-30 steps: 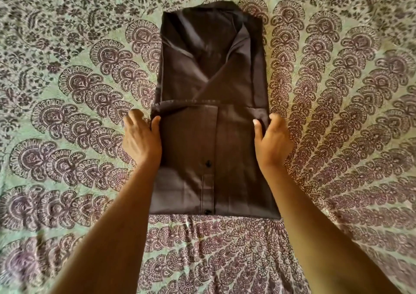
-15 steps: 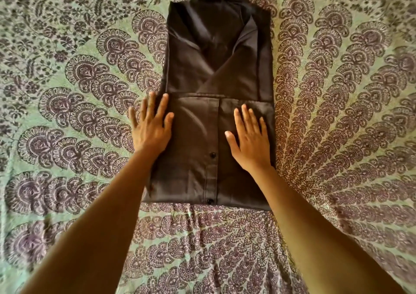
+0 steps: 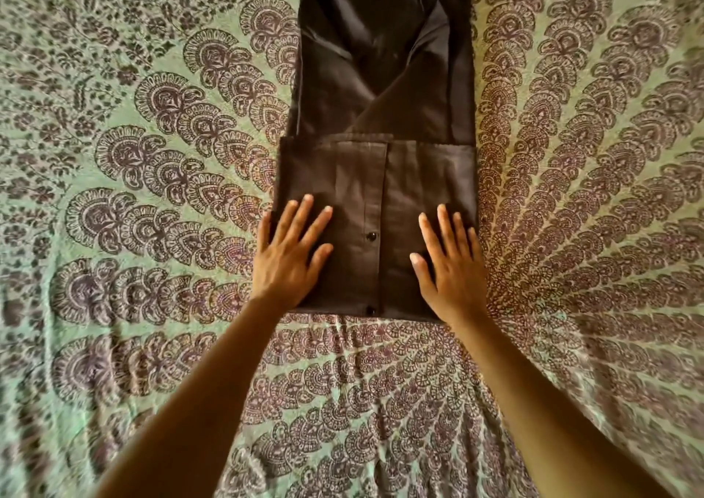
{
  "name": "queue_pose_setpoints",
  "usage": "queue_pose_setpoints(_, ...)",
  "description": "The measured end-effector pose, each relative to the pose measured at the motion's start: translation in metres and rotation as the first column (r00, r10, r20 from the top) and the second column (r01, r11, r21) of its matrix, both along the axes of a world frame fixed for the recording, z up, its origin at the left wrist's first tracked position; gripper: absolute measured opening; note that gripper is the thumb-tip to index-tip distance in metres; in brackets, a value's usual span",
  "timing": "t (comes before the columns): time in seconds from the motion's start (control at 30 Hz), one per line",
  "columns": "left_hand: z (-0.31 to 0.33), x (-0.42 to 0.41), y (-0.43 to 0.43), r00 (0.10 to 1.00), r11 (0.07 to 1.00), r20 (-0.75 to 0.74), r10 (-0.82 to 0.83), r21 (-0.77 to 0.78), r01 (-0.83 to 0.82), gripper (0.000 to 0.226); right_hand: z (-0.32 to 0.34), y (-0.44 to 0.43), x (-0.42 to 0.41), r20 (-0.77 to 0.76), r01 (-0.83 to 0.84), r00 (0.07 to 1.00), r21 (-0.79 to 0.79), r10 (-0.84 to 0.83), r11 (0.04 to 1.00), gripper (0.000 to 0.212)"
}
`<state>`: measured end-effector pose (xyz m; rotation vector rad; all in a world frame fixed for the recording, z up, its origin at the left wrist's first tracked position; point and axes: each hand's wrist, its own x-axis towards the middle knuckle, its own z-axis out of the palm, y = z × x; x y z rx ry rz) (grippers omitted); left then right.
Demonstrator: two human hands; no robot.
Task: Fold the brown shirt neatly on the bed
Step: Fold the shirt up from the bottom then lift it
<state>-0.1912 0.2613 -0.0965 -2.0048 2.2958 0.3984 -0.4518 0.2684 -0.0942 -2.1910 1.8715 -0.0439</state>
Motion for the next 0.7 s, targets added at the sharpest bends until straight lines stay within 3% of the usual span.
queue_pose_setpoints(0.1, 0.004, 0.042, -0.006, 0.996, 0.996, 0.021, 0.082, 0.045, -0.083, 0.057, 0.005, -0.003, -0.006, 0.137, -0.028, 0.99, 0.037, 0.022, 0.999, 0.058)
queue_pose_setpoints(0.2, 0.015, 0.081, -0.006, 0.989, 0.99, 0.047, -0.141, -0.003, 0.141, 0.057, 0.013, -0.002, -0.033, 0.268, -0.092, 0.958, -0.043, 0.1, 0.995, 0.047)
queue_pose_setpoints(0.3, 0.018, 0.103, 0.002, 0.88, 0.883, 0.121, -0.459, -0.044, 0.467, 0.072, 0.017, 0.008, -0.062, 0.133, -0.129, 0.981, -0.104, 0.142, 0.986, 0.075)
queue_pose_setpoints(0.47, 0.009, 0.096, 0.001, 0.775, 0.775, 0.05, -0.63, -0.027, 0.631, 0.095, 0.018, 0.014, -0.082, -0.174, -0.385, 0.911, -0.028, 0.375, 0.923, 0.097)
queue_pose_setpoints(0.63, 0.016, 0.099, -0.024, 0.652, 0.651, 0.023, -0.758, -0.04, 0.758, 0.071, 0.013, 0.0, -0.09, -0.191, -0.549, 0.817, 0.029, 0.543, 0.835, 0.106)
queue_pose_setpoints(0.7, 0.016, 0.098, -0.024, 0.667, 0.666, 0.02, -0.745, -0.037, 0.745, 0.068, 0.014, -0.003, -0.089, -0.142, -0.54, 0.83, 0.034, 0.539, 0.841, 0.1)
